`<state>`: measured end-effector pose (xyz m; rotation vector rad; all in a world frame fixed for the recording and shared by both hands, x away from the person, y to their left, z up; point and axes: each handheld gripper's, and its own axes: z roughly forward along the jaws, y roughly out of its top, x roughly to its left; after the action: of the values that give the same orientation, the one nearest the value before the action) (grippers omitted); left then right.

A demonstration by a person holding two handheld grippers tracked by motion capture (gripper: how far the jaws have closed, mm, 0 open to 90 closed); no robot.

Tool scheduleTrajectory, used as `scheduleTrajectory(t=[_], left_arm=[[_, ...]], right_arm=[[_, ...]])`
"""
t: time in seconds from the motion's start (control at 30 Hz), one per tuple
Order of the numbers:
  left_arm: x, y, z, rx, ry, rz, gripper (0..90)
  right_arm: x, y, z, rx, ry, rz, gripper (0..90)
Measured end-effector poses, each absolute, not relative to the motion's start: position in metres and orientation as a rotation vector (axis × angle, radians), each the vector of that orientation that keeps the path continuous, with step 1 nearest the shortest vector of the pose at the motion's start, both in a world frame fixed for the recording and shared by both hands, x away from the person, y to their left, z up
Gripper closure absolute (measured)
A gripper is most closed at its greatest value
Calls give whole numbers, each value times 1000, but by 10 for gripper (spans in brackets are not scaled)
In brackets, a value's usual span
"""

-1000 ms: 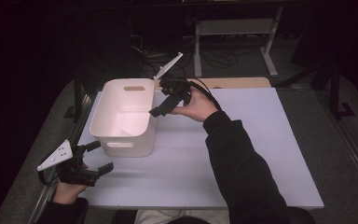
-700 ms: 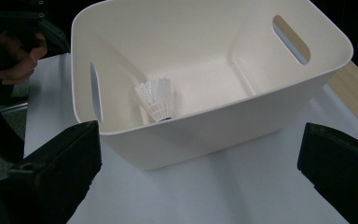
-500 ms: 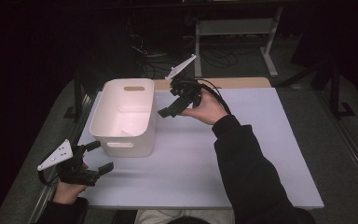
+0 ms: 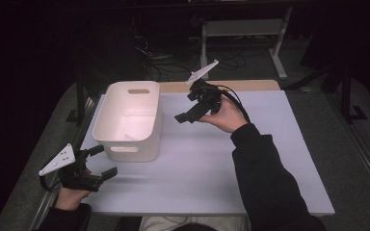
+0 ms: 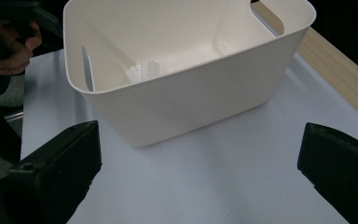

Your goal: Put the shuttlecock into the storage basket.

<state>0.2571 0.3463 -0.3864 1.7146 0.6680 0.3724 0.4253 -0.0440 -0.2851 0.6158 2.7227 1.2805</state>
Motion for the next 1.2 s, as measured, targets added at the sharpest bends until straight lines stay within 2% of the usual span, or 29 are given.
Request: scheduleTrajectory(t=[1.2], left_arm=[[258,346,-387,1715,672,373,0]], right_arm=[[408,-96,-312,708,2667,1327,0]])
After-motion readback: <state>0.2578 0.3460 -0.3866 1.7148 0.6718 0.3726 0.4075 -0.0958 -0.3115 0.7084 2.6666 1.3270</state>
